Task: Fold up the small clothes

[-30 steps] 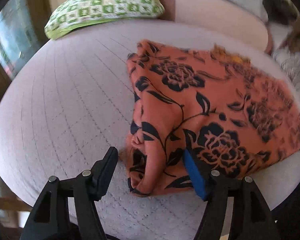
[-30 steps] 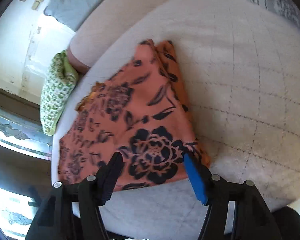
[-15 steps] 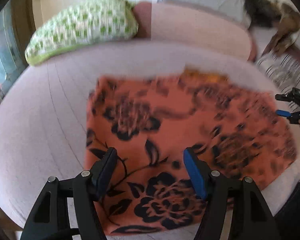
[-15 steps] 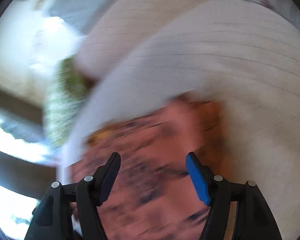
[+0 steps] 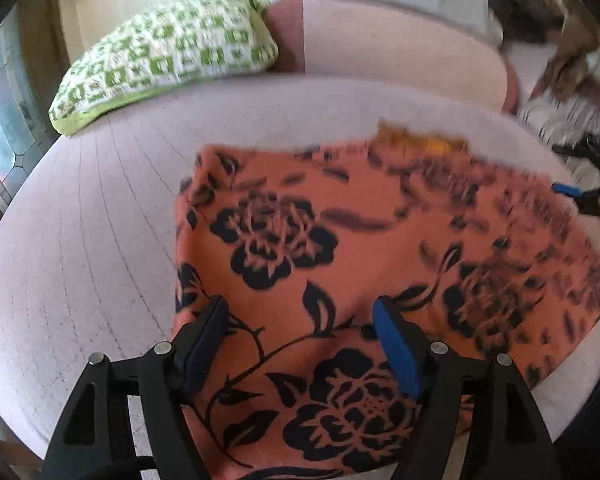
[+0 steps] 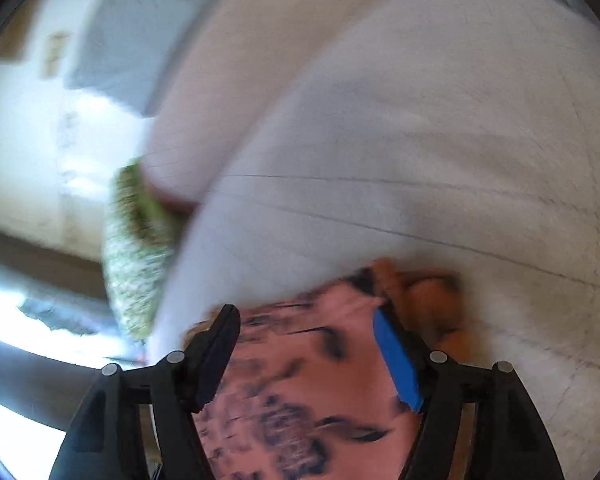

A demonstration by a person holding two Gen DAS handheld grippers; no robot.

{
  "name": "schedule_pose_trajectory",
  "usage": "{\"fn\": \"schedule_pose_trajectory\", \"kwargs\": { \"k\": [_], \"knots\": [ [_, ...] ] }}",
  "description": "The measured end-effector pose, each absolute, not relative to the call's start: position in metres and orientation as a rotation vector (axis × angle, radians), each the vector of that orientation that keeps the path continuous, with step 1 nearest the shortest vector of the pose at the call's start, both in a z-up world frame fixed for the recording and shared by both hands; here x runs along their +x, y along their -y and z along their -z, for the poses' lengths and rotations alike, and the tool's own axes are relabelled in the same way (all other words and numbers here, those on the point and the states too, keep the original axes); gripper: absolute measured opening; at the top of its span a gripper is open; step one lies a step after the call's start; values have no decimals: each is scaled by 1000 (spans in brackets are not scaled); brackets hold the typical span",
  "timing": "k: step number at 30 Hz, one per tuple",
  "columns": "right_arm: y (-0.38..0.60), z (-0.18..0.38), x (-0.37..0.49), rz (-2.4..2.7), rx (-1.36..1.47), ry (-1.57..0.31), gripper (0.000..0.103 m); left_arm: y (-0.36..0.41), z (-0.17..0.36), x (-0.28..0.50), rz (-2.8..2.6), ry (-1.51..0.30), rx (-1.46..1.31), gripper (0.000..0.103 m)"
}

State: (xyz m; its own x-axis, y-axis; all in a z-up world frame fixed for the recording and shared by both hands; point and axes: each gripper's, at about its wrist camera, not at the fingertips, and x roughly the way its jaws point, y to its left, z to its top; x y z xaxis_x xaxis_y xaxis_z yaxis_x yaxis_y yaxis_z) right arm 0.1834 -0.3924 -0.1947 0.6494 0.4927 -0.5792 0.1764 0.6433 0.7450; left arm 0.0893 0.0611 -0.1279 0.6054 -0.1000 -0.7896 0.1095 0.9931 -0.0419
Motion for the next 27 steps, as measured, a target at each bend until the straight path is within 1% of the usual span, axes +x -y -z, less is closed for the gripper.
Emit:
{"fn": "schedule_pose_trajectory", "kwargs": {
  "k": [2, 3, 4, 5, 6, 8, 9, 12, 15, 19, 24, 27],
  "knots": [
    [383, 188, 184, -230, 815, -873, 75, -64, 130, 90, 121, -912, 0, 76],
    [382, 194, 191, -213, 789, -892, 75, -65, 138, 95, 109, -948, 6, 76],
    [385, 208, 202, -151, 764, -950, 76, -66, 144, 98, 103, -975, 8, 76],
    [395, 220, 206, -117, 800, -987, 71, -66, 144, 98, 106, -963, 19, 77],
    [400, 219, 202, -102, 868, -956, 71, -63, 140, 97, 104, -961, 48, 77],
    [393, 195, 188, -135, 856, -894, 72, -65, 124, 87, 123, -923, 29, 77],
    [383, 180, 175, -180, 815, -869, 72, -66, 119, 83, 125, -898, 14, 77],
    [360, 168, 131, -239, 803, -884, 73, -78, 112, 70, 111, -877, -10, 77],
    [349, 176, 85, -243, 835, -895, 74, -90, 121, 62, 88, -912, -45, 77],
    [352, 206, 35, -151, 853, -949, 74, -101, 123, 50, 71, -928, -73, 77],
    [339, 188, -5, -160, 811, -857, 74, -106, 114, 36, 71, -887, -70, 77],
    [339, 192, -11, -190, 768, -851, 74, -109, 117, 35, 72, -897, -83, 77]
  ]
}}
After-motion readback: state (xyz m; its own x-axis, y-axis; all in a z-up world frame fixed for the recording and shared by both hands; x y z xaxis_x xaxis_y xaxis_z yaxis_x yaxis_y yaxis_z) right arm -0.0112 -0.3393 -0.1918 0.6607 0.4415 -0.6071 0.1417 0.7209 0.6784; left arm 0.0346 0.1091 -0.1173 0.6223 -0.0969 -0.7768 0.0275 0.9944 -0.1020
